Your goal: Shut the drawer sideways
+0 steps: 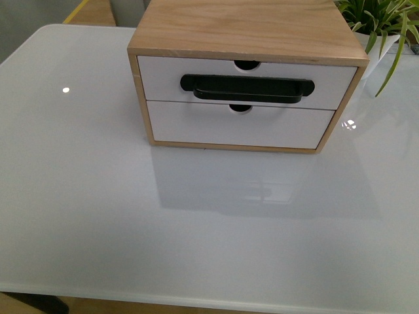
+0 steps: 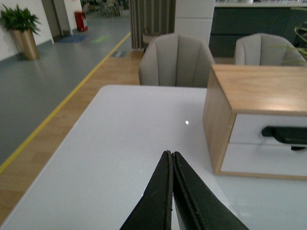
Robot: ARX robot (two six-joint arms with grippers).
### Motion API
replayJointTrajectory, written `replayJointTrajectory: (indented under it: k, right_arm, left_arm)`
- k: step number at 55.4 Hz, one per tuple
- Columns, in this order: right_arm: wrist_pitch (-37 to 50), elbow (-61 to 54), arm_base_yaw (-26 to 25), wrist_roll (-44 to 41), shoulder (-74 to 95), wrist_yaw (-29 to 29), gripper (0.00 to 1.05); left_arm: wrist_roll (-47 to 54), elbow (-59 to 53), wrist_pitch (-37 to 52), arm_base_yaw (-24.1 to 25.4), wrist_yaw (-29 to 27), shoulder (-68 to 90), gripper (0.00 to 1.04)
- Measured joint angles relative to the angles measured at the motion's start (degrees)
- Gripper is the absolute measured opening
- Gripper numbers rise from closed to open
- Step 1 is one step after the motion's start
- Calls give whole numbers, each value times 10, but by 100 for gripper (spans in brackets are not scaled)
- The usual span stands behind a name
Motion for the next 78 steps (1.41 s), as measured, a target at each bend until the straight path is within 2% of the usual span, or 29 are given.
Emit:
replayJointTrajectory:
  k: [4,27,40,50,78]
  right_arm:
    - [-18,0,0,0,-33,0,2]
    - [-20,0,0,0,-38,0,2]
    - [-20,0,0,0,-38,0,62]
    - [-20,0,0,0,-38,0,97]
    - [-20,0,0,0,-38,0,96]
  left_arm:
    - [0,0,-46,0,0,-50,2]
    - [0,0,-51,0,0,-61,2]
    - [0,0,-51,0,0,-61,61]
    - [0,0,-51,0,0,-61,98]
    - [0,0,-51,0,0,-61,96]
